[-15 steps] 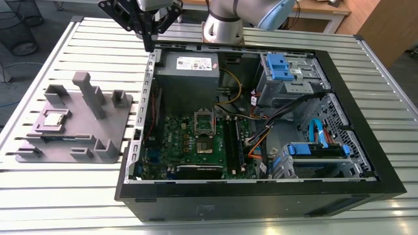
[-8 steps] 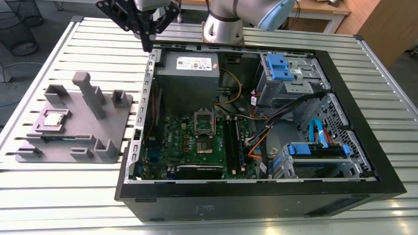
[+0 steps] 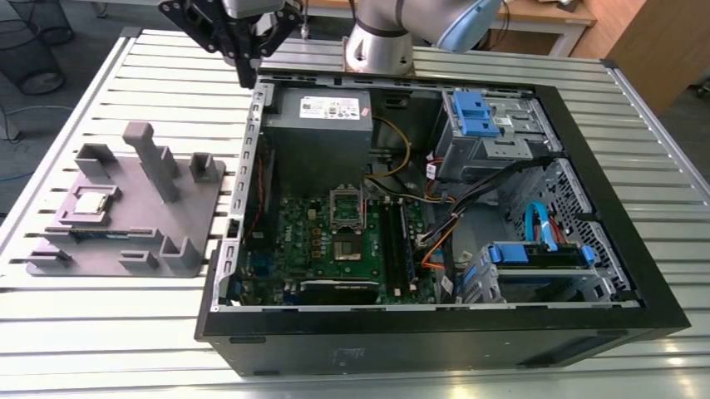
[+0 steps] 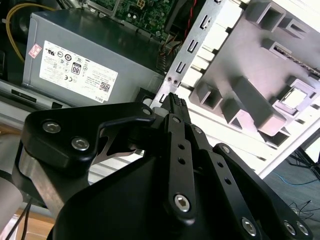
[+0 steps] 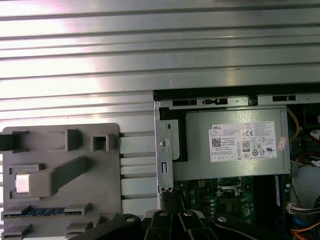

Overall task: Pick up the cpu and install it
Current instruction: 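Reach for the cpu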

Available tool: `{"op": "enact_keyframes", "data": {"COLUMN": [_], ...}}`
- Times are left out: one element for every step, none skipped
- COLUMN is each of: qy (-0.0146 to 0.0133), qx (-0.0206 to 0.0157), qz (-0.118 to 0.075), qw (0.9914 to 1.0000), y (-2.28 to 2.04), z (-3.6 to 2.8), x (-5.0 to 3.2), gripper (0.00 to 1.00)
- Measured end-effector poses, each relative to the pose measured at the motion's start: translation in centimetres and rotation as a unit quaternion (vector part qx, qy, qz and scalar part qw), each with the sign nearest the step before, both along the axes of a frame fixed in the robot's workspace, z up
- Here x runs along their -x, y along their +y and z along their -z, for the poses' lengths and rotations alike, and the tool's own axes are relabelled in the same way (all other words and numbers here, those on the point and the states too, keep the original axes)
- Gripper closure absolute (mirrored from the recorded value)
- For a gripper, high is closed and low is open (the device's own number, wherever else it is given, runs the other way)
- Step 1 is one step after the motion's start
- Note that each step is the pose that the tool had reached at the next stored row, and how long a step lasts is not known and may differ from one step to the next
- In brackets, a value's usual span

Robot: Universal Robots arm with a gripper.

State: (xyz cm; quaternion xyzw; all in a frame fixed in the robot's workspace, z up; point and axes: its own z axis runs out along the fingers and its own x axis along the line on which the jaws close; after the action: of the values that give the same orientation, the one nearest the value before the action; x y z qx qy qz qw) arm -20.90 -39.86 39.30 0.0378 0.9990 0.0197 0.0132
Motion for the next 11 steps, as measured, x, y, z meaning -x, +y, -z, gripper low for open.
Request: {"op": "enact_keyframes", "data": {"qy": [0.0,0.0,0.0,0.0,0.0,0.0,0.0,0.0,0.0,0.0,0.0], "qx": [0.0,0.0,0.0,0.0,0.0,0.0,0.0,0.0,0.0,0.0,0.0], "qz": [0.0,0.0,0.0,0.0,0.0,0.0,0.0,0.0,0.0,0.0,0.0], "qw": [1.0,1.0,1.0,1.0,1.0,1.0,1.0,1.0,1.0,1.0,1.0], "y": [0.0,0.0,0.0,0.0,0.0,0.0,0.0,0.0,0.0,0.0,0.0], "z": [0.0,0.0,0.0,0.0,0.0,0.0,0.0,0.0,0.0,0.0,0.0], "x": [0.04,0.08,0.13,0.17,0.2,0.28,0.28,0.44,0.59,0.6,0.61], "gripper": [0.89,0.89,0.89,0.89,0.89,0.89,0.89,0.89,0.89,0.89,0.89]}}
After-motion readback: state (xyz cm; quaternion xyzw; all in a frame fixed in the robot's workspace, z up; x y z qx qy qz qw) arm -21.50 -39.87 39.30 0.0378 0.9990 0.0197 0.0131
